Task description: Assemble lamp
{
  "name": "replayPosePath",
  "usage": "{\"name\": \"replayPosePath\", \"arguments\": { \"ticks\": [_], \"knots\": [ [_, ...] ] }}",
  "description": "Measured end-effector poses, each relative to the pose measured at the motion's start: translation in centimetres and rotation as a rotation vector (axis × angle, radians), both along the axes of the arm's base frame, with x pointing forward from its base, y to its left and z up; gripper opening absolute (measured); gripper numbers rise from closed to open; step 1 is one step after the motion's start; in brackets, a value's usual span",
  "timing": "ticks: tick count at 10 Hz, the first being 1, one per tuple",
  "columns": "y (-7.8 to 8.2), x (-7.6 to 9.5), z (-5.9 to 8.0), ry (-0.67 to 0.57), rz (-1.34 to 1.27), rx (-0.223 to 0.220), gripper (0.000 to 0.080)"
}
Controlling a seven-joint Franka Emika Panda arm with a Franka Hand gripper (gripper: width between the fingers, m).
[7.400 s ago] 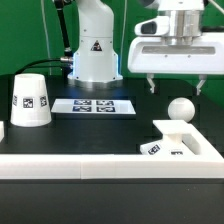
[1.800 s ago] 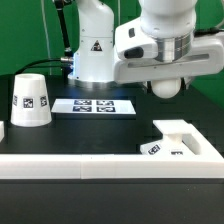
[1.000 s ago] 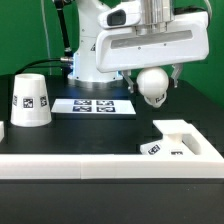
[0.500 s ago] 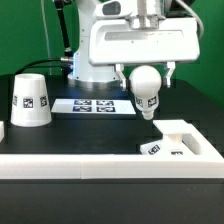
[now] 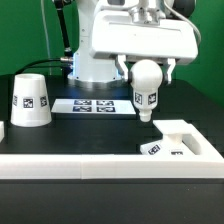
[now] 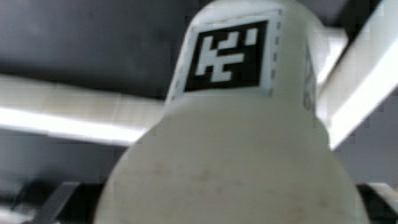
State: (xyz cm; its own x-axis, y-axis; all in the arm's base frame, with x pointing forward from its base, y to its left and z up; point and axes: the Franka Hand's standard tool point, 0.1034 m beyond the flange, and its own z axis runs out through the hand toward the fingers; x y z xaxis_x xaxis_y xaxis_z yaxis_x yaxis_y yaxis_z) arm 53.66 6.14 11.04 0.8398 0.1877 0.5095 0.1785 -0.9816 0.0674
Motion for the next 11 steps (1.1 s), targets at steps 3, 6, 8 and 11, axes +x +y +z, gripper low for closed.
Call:
{"name": "replayPosePath", "arguments": {
  "ticks": [3,6,8,11],
  "knots": [
    [0.4,0.4,0.2,-0.017,0.065,-0.035,0.0579],
    [1.3,2.9,1.7,-0.024,0.12,-0.048,0.0579],
    [1.3,2.8,1.5,-0.026,0.119,-0.05,0.0579],
    [1.3,2.8,1.6,-0.026,0.123,-0.051,0.0579]
  ]
}}
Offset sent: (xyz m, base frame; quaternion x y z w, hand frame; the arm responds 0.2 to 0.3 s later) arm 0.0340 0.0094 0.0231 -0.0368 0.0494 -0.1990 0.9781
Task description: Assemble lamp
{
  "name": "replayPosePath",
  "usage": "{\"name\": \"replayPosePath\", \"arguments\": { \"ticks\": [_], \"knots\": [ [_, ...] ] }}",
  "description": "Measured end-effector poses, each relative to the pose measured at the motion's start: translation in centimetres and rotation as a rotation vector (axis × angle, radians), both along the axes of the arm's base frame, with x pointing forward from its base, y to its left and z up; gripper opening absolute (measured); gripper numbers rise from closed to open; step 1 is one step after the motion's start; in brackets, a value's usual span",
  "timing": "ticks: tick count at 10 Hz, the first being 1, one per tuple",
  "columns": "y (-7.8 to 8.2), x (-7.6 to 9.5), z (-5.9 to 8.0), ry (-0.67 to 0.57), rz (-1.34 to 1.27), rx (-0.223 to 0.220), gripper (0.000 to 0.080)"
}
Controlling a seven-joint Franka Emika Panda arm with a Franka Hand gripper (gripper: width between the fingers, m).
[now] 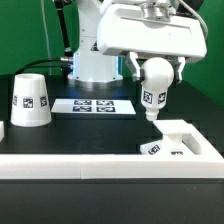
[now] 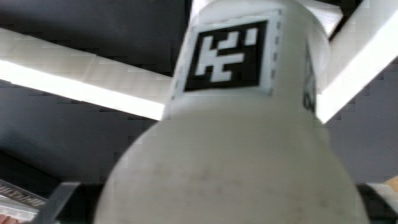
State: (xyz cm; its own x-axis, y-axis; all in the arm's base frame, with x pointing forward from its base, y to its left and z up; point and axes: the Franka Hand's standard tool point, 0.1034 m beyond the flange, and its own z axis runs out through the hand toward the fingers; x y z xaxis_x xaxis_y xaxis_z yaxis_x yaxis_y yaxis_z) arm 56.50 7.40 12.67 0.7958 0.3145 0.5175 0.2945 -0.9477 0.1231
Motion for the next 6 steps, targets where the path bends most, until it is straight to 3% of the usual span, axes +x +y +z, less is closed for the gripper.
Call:
{"name": "replayPosePath", "arguments": {
  "ticks": [5,6],
  "knots": [
    [1.7,4.0,3.3,-0.024,0.026,0.022,0.0579],
    [1.5,3.9,3.1,-0.024,0.023,0.021,0.0579]
  ]
}}
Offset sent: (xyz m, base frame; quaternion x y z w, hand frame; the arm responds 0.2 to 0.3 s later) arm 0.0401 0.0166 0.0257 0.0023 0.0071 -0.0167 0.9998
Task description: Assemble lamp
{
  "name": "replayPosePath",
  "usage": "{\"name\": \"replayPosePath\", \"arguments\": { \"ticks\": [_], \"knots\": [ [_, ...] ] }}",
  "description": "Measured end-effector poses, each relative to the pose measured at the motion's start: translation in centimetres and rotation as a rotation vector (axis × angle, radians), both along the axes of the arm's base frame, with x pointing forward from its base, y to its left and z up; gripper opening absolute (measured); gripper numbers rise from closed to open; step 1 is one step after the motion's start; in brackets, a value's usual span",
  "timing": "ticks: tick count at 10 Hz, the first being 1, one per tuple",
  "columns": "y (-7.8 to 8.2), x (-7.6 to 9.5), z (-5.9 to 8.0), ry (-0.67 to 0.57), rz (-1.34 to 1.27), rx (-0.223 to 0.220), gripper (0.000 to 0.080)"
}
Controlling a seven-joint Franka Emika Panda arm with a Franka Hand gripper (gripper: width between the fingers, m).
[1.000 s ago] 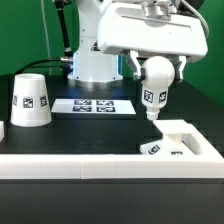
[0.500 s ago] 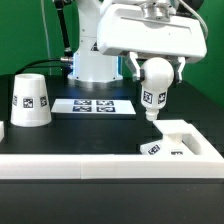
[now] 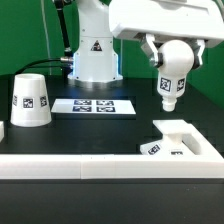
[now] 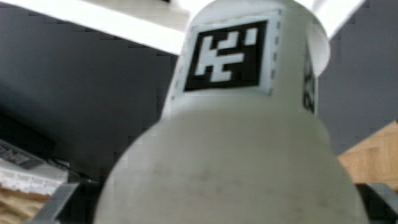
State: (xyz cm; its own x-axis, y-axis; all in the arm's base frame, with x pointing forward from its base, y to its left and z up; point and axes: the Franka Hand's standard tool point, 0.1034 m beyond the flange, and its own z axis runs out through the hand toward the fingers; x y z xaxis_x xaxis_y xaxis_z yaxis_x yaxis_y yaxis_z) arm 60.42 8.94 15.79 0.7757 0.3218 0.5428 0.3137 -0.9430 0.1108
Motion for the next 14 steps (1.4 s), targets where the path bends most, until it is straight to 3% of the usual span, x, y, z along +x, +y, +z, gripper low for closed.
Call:
{"name": "replayPosePath", "arguments": {
  "ticks": [5,14],
  "knots": [
    [-0.2,1.1,-0.6,-0.06,0.035,-0.036,0.0579],
    [0.5,1.6,-1.7,-0.047,0.04,-0.03,0.0579]
  ]
}}
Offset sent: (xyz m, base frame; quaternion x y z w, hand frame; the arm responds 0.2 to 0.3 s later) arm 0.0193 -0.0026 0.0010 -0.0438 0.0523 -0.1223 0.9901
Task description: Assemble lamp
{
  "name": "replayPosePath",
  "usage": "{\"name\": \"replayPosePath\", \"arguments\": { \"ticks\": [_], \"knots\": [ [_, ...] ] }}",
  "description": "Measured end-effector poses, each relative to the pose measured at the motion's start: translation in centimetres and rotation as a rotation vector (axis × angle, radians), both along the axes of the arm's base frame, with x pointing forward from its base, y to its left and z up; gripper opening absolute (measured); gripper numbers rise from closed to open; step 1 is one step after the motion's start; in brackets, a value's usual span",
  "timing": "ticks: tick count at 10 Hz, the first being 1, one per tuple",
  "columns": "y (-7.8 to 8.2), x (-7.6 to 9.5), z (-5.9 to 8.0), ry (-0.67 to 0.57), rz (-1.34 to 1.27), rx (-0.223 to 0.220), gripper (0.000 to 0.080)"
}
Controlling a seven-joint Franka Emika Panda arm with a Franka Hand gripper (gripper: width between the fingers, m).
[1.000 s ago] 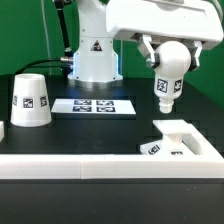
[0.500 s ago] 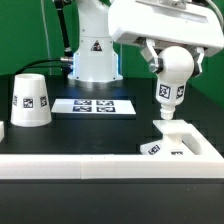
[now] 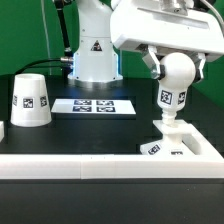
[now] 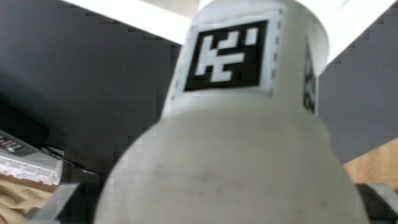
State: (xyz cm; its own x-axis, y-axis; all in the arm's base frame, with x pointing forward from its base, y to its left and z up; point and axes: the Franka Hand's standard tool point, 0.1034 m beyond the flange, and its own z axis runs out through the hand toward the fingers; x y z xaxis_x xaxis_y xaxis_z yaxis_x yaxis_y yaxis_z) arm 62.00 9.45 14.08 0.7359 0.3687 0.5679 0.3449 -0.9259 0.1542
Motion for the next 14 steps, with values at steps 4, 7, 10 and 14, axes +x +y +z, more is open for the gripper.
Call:
{"name": "replayPosePath", "arguments": {
  "ticks": [4,7,10,14],
  "knots": [
    [1.0,-0.4,-0.7,0.009,0.004,0.006,0.0579],
    [0.8,-0.6,-1.3,0.01,0.004,0.002,0.0579],
    [0.1,-1.9,-2.1,-0.02,-0.006,-0.011,0.0579],
    [-0.1,-2.6,-2.4,-0.022,-0.008,-0.014,0.0579]
  ]
}}
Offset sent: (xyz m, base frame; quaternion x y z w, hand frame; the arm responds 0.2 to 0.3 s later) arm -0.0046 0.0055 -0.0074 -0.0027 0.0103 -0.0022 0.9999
